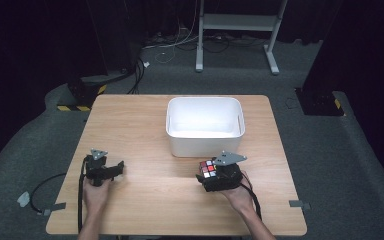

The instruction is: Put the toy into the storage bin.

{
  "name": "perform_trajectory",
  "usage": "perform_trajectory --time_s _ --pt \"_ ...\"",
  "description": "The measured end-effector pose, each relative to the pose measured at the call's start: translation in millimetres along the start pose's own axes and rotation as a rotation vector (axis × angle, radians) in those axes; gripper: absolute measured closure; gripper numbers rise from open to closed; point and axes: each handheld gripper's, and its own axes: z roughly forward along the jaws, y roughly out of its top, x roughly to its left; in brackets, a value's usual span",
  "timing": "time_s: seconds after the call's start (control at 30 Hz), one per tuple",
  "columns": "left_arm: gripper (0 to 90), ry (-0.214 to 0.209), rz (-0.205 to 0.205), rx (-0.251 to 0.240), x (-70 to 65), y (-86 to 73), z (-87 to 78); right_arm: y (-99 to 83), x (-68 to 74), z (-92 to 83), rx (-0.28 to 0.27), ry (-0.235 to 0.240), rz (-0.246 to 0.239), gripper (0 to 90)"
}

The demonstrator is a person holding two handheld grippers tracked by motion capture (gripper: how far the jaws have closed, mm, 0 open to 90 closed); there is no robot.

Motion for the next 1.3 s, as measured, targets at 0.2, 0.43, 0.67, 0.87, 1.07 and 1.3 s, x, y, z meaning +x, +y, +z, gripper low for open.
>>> perform_trajectory --time_s 0.2,0.43,0.67,0.87,1.07,1.3 --pt "16.3 -0.001 0.006 0.002 0.0 -0.1 -0.3 0.4 0.8 -5.0 -0.004 -0.013 -0.012 14.8" --pt "16.3 0.0 0.005 0.002 -0.4 0.0 -0.3 3.0 -1.7 -11.8 -0.009 -0.009 -0.012 14.8" --pt "16.2 0.0 0.005 0.002 -0.4 0.0 -0.3 11.1 -3.1 -15.2 -0.021 0.018 -0.014 14.9" --pt "16.2 0.0 0.004 0.002 -0.5 0.0 -0.2 23.3 -2.2 -23.7 -0.028 0.039 -0.033 14.9" --pt "16.3 0.0 0.003 0.002 -0.4 0.0 -0.2 36.3 0.3 -32.4 -0.035 0.06 -0.05 14.9" --pt "16.3 0.001 0.004 0.002 -0.4 0.1 -0.2 44.3 -0.4 -36.5 -0.031 0.074 -0.051 14.9"
